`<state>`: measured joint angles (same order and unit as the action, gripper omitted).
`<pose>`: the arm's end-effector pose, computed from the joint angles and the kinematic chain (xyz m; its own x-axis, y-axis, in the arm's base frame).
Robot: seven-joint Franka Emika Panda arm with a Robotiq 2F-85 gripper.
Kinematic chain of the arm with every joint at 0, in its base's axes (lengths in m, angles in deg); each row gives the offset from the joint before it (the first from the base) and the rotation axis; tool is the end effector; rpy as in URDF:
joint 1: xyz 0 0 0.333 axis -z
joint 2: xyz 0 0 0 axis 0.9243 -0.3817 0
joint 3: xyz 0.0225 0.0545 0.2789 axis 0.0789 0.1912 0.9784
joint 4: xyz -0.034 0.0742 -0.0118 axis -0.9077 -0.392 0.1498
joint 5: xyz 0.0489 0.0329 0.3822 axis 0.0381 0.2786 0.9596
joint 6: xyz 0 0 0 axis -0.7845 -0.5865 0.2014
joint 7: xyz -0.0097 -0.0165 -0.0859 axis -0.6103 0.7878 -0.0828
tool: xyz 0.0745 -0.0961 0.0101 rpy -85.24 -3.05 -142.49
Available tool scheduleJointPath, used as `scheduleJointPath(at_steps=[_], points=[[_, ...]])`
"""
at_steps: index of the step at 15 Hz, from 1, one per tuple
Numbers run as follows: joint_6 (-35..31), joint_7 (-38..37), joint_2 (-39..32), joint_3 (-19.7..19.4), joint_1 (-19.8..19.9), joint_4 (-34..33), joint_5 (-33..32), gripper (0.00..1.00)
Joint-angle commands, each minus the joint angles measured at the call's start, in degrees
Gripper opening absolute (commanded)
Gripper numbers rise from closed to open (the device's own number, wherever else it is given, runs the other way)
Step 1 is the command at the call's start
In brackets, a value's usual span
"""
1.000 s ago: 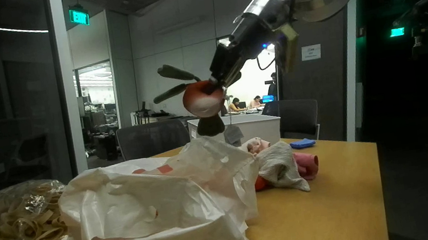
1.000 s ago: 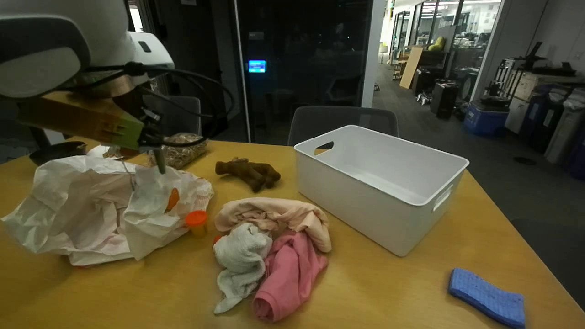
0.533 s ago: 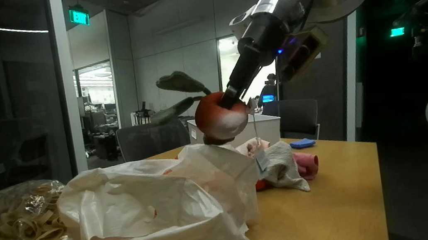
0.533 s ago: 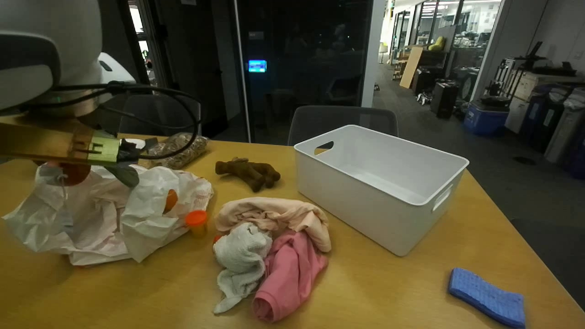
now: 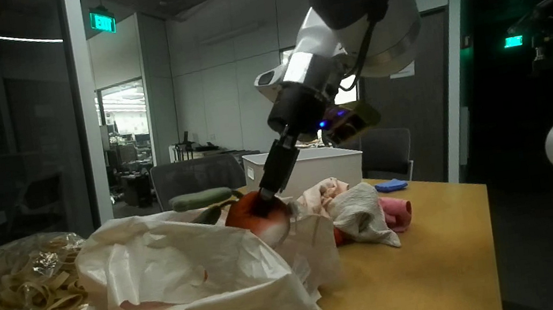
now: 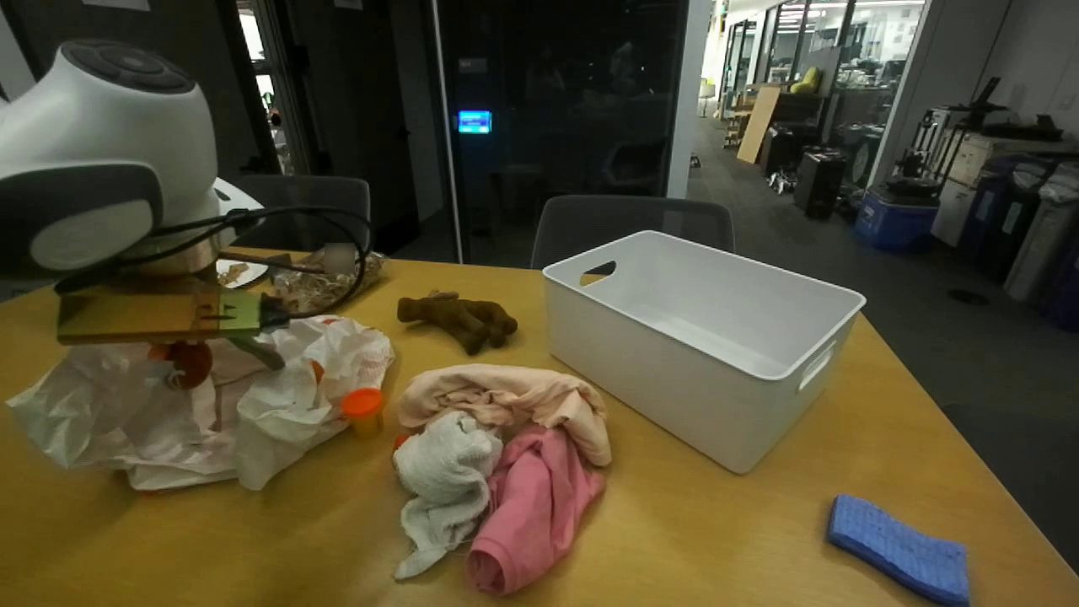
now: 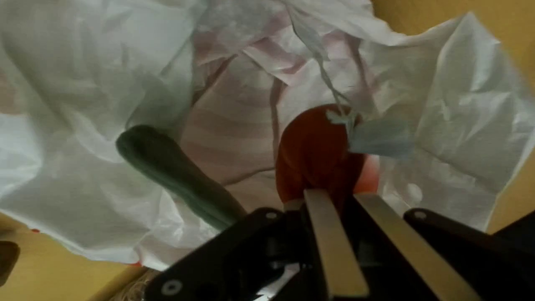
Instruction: Put the three plush toys into the carrier bag
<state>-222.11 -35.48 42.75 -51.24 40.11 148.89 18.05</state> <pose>0.3680 0.1641 0.3855 0.6436 0.6244 0.4426 0.7531 -0.6197 -0.2209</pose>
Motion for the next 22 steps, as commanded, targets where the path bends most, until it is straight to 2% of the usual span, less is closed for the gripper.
scheduleJointPath(at_steps=[1,5,7,8,9,10,11,13,16,19,21,22], points=[[-9.72,2.91,-9.67,2.37,0.34,-3.92,0.49,0.10],[-18.53,3.73,-17.00,3.52,0.49,-6.30,0.62,0.10],[-18.88,3.03,-19.45,4.05,1.23,-7.78,0.42,0.10],[-18.77,2.78,-20.32,4.39,1.72,-8.41,0.45,0.20],[-17.78,2.71,-21.08,4.59,2.22,-9.20,0.74,0.11],[-17.23,2.53,-21.74,4.94,2.82,-9.84,0.89,0.15],[-17.19,1.91,-22.32,5.43,3.53,-10.32,0.80,0.42],[-15.17,1.08,-21.62,6.15,4.62,-11.09,1.30,0.41],[-11.96,0.51,-17.34,6.62,5.79,-11.74,2.36,0.62],[-7.06,2.46,-11.57,5.15,5.35,-12.62,7.52,0.84],[-8.65,2.02,-9.99,4.97,5.47,-13.68,10.62,0.98],[-12.95,0.49,-10.51,5.64,6.13,-14.32,11.14,1.00]])
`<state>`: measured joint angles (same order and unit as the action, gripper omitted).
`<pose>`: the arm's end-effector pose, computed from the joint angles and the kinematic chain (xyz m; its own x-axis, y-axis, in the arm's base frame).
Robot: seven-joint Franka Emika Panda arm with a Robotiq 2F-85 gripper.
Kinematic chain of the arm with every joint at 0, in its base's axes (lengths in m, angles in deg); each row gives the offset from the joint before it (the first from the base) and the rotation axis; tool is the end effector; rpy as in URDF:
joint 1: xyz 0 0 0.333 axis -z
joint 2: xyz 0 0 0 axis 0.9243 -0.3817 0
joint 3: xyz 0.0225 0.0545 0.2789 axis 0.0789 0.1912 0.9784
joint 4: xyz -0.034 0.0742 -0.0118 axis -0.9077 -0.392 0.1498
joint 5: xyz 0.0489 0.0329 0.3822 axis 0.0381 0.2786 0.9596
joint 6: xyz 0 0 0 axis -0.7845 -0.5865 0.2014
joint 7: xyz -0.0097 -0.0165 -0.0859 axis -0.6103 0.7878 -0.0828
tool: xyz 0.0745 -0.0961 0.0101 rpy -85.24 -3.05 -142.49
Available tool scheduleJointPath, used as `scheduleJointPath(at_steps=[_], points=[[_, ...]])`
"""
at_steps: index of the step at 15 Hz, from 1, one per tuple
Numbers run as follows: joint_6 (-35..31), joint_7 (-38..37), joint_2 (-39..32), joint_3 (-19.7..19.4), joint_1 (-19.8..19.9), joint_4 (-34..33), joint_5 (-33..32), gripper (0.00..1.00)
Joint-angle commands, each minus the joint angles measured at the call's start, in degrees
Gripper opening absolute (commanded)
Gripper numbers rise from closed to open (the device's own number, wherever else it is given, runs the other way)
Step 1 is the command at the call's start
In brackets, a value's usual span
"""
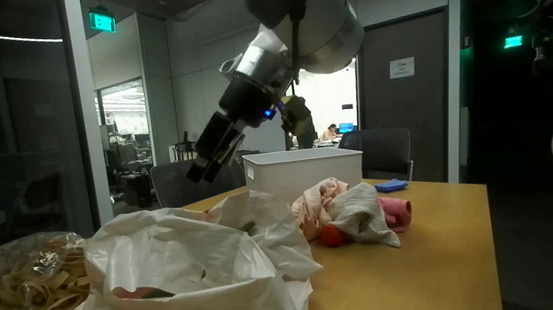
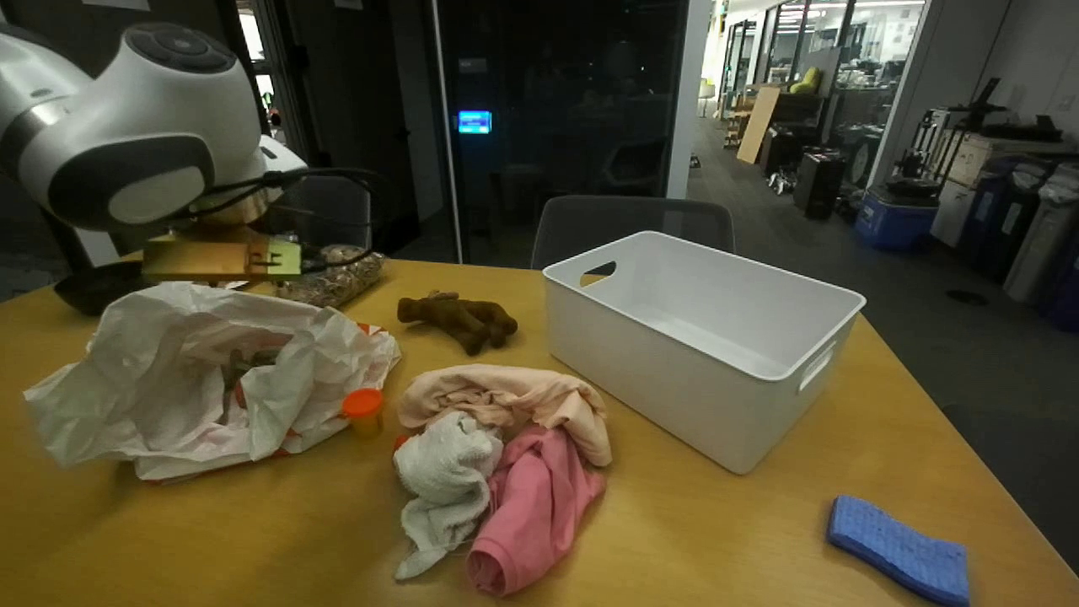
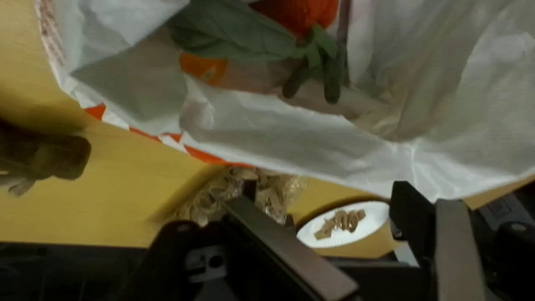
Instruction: Put the three plush toys into the carrier bag
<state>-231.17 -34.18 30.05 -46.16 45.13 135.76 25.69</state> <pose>0.4457 0.1797 0.4151 0.6600 0.4985 0.5621 0.6818 -0.7116 -0.1695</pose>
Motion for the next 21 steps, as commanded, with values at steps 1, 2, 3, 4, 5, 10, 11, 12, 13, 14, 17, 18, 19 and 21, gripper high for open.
scheduleJointPath(at_steps=[1,2,3,4,5,10,11,12,13,14,17,18,19,21], points=[[-7.03,-2.07,1.02,1.03,1.72,-2.08,3.35,1.00],[-10.38,-3.61,-1.09,1.34,2.42,-3.32,2.56,1.00],[-13.35,-6.07,-3.67,1.66,3.12,-4.66,1.43,1.00],[-15.62,-8.96,-5.84,2.12,4.02,-5.60,-0.18,1.00],[-17.73,-12.20,-8.65,2.68,5.05,-6.94,-2.18,1.00],[-26.68,-33.58,-24.95,3.97,12.97,-13.41,-24.99,1.00],[-26.93,-37.88,-27.61,0.56,12.43,-14.85,-30.33,1.00],[-26.25,-41.88,-29.78,-6.14,8.35,-16.86,-35.18,1.00],[-24.53,-47.19,-32.19,-11.08,5.21,-20.04,-40.24,1.00],[-21.92,-51.53,-34.44,-15.19,2.67,-23.75,-43.80,1.00],[-14.23,-62.06,-39.61,-21.00,-3.26,-32.54,-49.40,1.00],[-11.39,-62.60,-40.51,-19.89,-3.41,-34.58,-48.24,1.00],[-8.12,-62.58,-40.90,-18.11,-3.34,-36.26,-46.22,1.00],[-2.60,-66.90,-42.43,-12.49,-0.02,-40.19,-49.24,1.00]])
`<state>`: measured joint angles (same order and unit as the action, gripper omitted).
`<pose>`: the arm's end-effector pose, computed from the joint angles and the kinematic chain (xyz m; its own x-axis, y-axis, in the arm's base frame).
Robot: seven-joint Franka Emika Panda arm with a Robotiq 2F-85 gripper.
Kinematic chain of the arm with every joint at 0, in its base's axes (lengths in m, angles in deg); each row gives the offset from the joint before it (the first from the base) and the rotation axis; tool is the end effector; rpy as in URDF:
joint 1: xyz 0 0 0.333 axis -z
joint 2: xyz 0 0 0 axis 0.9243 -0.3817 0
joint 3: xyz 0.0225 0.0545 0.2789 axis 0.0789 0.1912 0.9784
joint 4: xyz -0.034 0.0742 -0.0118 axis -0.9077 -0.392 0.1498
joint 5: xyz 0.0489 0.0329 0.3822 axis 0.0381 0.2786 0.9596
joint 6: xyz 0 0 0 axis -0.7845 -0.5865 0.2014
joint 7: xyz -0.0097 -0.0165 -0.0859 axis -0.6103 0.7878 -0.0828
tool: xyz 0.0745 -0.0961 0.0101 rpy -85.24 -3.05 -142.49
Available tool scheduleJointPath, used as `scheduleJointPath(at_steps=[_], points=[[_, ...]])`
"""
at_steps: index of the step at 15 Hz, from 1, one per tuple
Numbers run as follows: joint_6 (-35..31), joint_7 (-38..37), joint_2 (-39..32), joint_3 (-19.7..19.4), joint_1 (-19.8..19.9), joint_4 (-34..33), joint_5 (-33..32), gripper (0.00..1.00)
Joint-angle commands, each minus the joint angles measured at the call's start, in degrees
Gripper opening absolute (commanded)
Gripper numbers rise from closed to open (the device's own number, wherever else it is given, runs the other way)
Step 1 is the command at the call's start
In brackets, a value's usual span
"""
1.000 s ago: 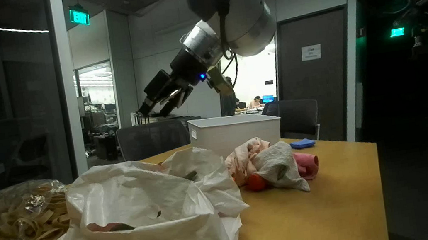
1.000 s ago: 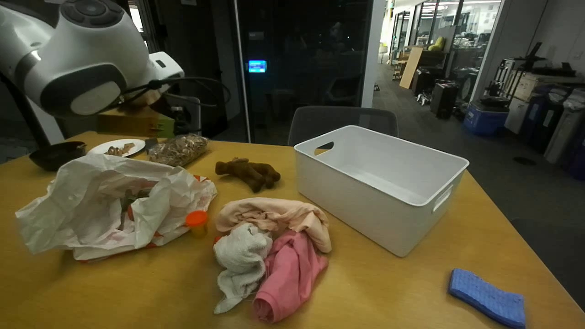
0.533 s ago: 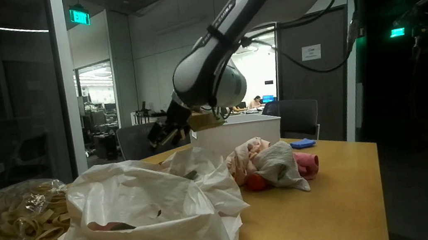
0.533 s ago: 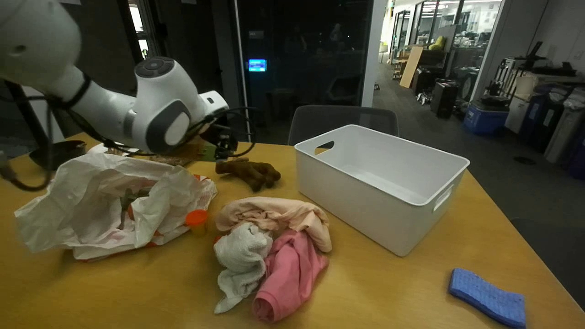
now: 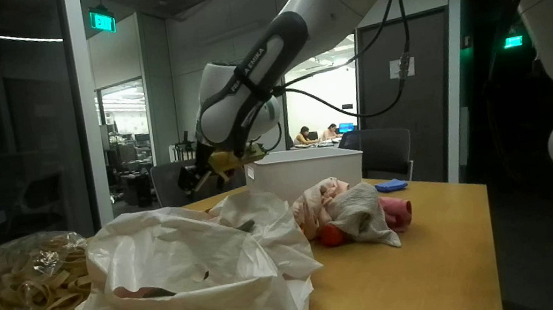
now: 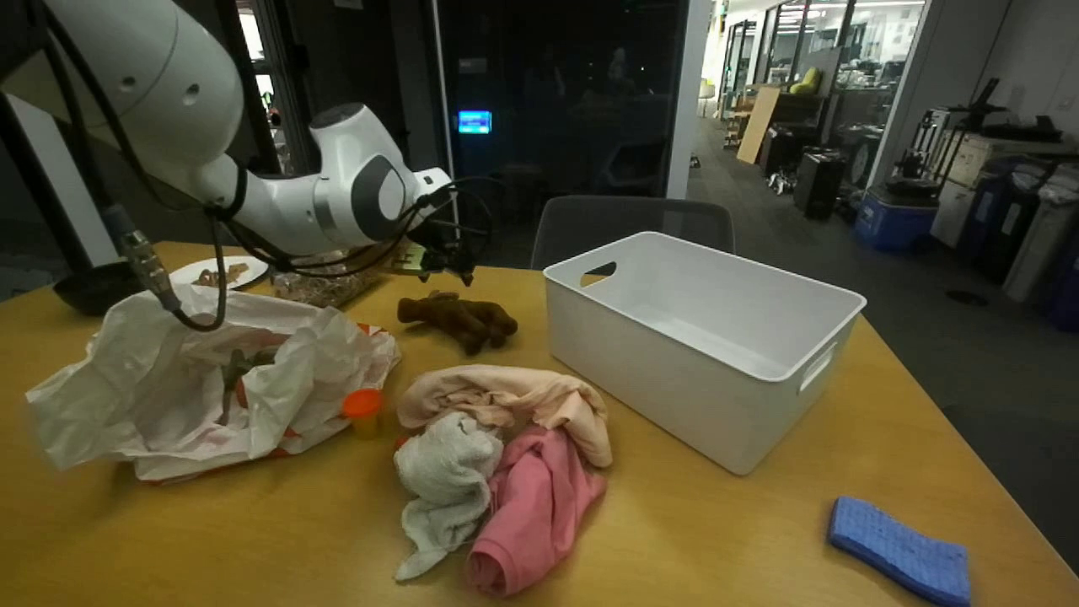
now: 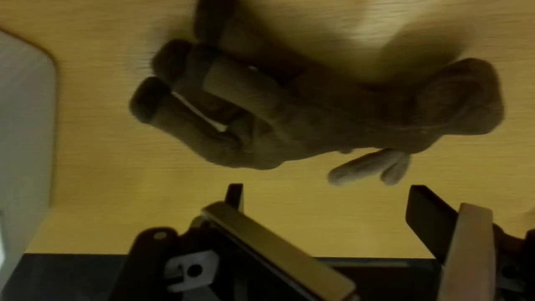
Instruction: Put the three plush toys into the carrier bag
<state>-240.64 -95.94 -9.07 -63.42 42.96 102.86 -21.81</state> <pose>0.6495 0.1043 0.3350 0.8663 0.0628 0.4956 0.0185 -0.9954 0.0939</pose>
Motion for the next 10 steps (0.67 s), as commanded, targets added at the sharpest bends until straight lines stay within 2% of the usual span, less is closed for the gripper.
scheduleJointPath(at_steps=[1,6,10], points=[[9.10,-6.84,-4.24,5.82,2.34,-8.75,-2.38,1.00],[14.23,-11.27,-8.48,7.55,3.93,-13.77,-5.36,1.00],[15.19,-14.18,-11.28,6.12,4.52,-15.99,-8.79,1.00]])
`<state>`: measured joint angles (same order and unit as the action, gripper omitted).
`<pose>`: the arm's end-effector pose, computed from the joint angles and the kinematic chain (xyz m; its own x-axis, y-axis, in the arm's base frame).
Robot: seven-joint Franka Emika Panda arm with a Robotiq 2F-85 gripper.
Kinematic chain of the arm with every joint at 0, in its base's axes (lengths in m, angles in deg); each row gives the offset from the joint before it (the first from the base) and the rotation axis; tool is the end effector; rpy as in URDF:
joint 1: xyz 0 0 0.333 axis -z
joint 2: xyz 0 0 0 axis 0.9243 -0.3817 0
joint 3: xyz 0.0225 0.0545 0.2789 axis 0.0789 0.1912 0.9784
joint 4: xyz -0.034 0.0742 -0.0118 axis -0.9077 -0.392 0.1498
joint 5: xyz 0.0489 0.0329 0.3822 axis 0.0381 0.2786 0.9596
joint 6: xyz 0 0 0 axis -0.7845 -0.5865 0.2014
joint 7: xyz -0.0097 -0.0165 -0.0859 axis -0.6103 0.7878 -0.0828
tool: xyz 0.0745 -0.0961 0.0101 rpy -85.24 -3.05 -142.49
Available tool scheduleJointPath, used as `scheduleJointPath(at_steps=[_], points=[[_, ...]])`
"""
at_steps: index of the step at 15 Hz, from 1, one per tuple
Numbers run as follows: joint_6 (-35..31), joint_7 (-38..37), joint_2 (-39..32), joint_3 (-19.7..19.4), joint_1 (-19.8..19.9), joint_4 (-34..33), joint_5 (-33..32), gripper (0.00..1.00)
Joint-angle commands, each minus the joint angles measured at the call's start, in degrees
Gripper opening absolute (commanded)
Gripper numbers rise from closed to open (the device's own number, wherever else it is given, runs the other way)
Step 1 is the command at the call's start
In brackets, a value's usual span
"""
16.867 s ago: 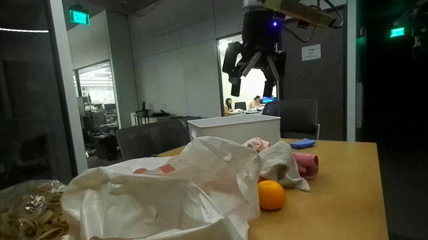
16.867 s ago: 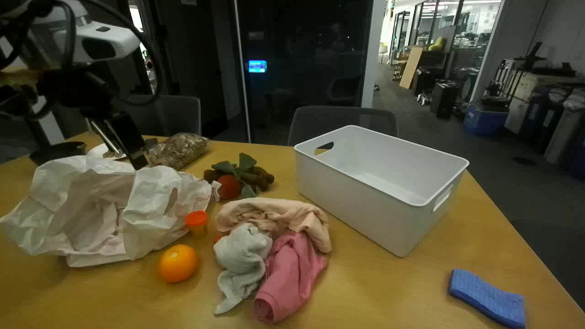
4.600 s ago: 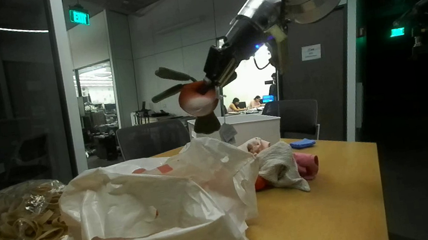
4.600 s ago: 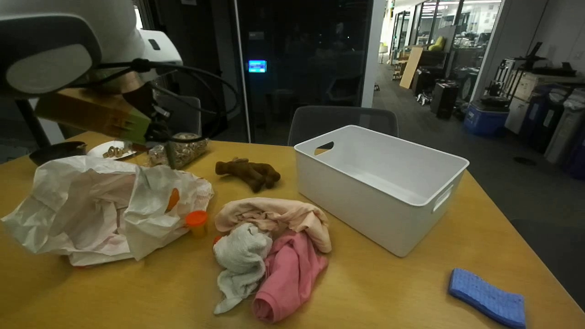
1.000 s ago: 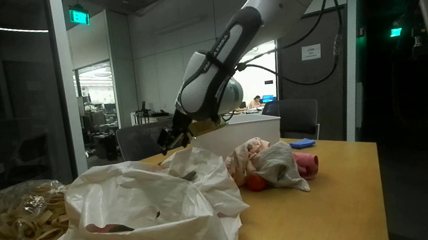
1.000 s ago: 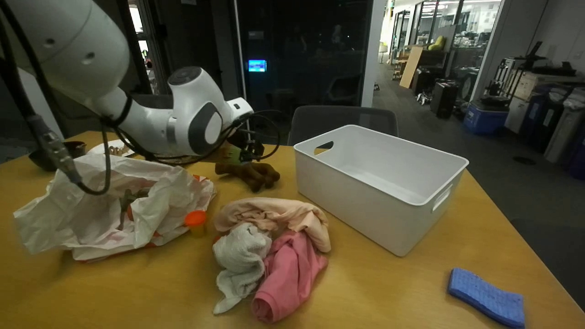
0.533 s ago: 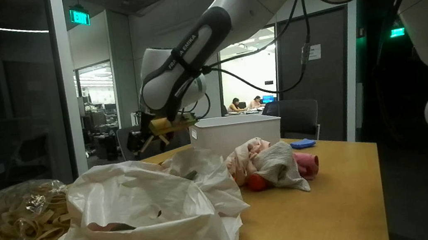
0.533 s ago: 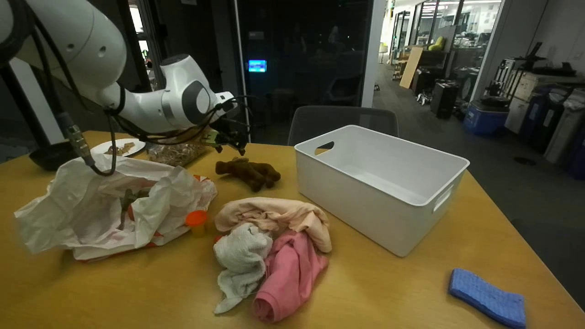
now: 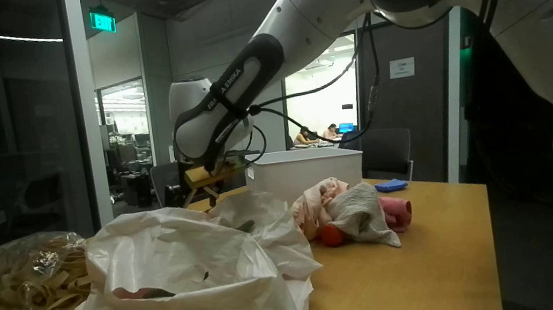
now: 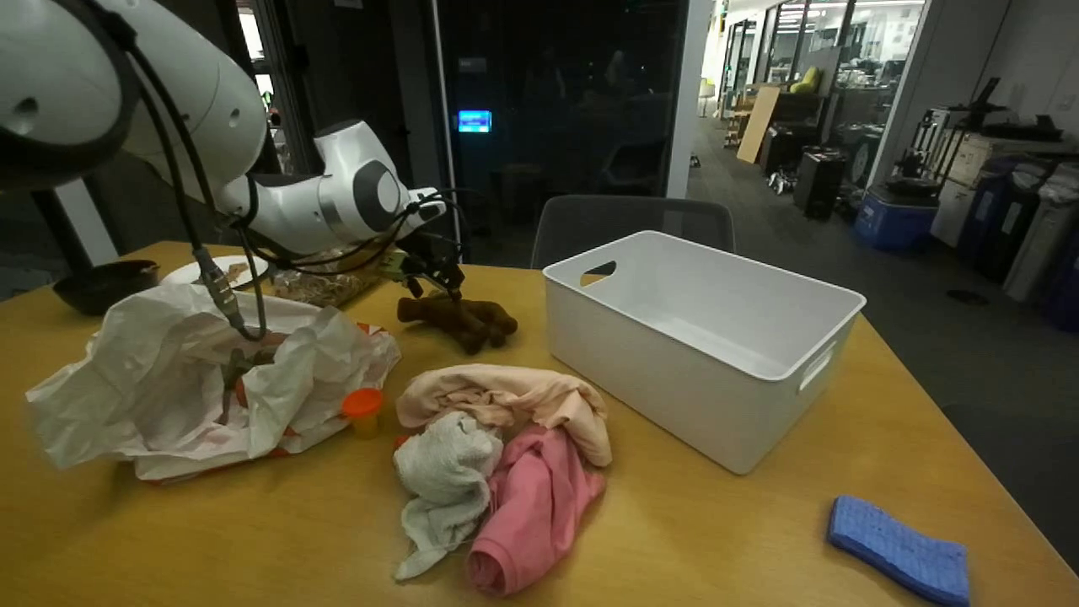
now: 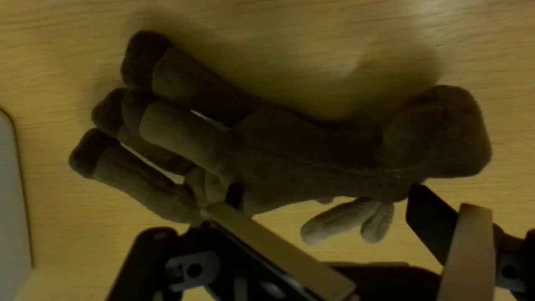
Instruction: Put the three plush toys into the carrier bag
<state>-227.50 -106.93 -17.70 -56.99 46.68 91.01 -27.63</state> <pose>0.6740 0.1360 0.2991 0.9282 -0.0197 0.3715 -0.0761 -0.9875 0.1377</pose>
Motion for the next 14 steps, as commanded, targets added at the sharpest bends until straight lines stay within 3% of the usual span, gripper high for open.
scheduleJointPath(at_steps=[1,7,9,14], points=[[2.19,-3.71,-3.26,-0.48,1.11,-4.58,-3.53,1.00],[5.21,-2.96,-4.43,1.00,4.00,-6.58,-1.25,1.00],[5.80,-2.44,-4.11,1.75,5.05,-6.75,-0.27,0.73],[5.76,-2.38,-3.76,2.99,6.86,-7.50,1.95,0.34]])
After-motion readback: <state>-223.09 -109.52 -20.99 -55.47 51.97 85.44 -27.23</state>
